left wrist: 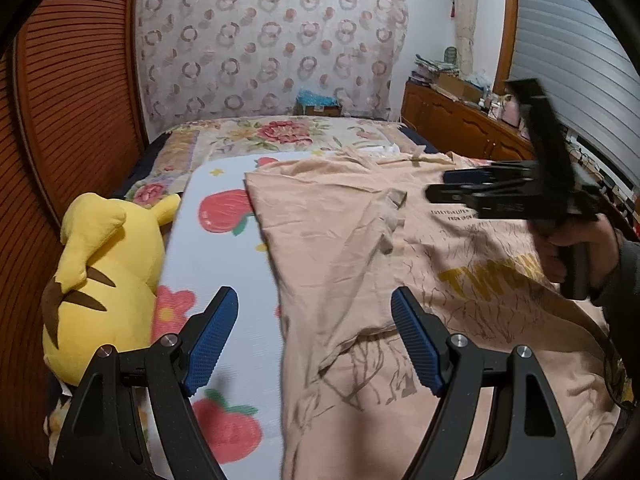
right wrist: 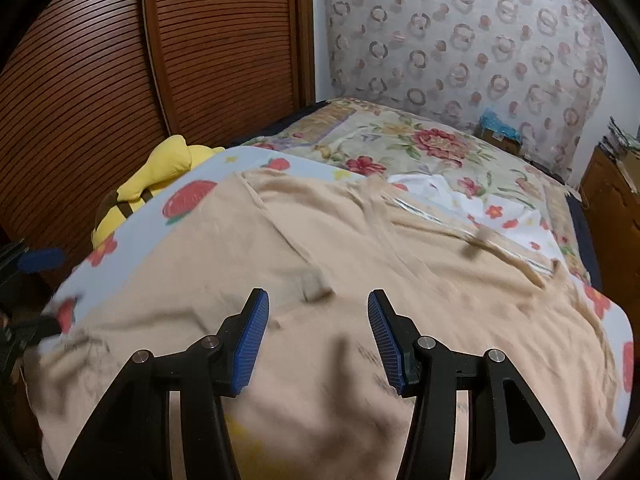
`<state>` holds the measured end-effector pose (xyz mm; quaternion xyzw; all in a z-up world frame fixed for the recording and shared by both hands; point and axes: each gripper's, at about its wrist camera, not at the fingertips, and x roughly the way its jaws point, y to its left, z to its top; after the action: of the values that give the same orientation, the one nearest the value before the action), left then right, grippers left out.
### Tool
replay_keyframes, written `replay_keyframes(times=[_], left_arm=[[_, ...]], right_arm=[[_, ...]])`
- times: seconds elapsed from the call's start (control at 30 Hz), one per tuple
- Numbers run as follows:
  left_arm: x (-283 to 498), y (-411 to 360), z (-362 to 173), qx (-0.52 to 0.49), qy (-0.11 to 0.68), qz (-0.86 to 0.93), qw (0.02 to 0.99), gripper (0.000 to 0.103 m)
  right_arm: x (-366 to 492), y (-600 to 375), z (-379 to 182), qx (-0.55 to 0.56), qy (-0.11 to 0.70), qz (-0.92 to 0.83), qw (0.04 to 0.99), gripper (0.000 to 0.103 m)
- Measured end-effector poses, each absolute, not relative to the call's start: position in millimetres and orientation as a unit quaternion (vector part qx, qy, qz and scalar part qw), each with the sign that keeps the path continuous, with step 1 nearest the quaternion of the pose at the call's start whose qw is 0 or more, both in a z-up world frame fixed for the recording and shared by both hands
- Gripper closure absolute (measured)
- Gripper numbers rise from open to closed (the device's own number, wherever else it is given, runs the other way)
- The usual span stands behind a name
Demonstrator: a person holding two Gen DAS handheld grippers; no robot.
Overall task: Fold small clothes
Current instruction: 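Grasp the sleeve with the left gripper and fold it inward, release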
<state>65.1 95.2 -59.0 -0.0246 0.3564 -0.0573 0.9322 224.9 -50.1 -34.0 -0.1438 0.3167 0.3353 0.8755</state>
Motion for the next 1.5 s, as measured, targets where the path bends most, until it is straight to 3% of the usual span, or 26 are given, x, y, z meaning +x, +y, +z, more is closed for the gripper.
replay_keyframes(times=[0.3, 0.47, 0.57, 0.73, 0.83, 1.4, 1.5], left_arm=[[65, 67, -65, -0.025, 0.360, -0.098, 0.927, 0.025], [70, 53, -68, -0.023, 0.368, -0.124, 0.921, 0.059], [73, 44, -72, -0.014, 0.379, -0.139, 0.915, 0.070], [78, 34, -80, 0.008, 0.400, -0.134, 0.907, 0.072], [80, 36, -83, 0.010, 0.406, -0.122, 0.906, 0.090], [85, 34, -89, 0.024, 0.423, -0.116, 0.898, 0.087], [84, 34, -87, 0.031, 0.416, -0.126, 0.900, 0.096]], right_arm=[[184, -145, -47, -0.146, 0.333, 0.295, 0.884, 0.049], [180, -176, -61, -0.143, 0.351, 0.263, 0.887, 0.049], [180, -180, -66, -0.140, 0.358, 0.252, 0.888, 0.049], [182, -177, -66, -0.135, 0.356, 0.248, 0.891, 0.049], [181, -175, -67, -0.133, 0.355, 0.250, 0.891, 0.049], [186, -178, -67, -0.134, 0.354, 0.247, 0.892, 0.046], [186, -178, -66, -0.135, 0.354, 0.246, 0.892, 0.045]])
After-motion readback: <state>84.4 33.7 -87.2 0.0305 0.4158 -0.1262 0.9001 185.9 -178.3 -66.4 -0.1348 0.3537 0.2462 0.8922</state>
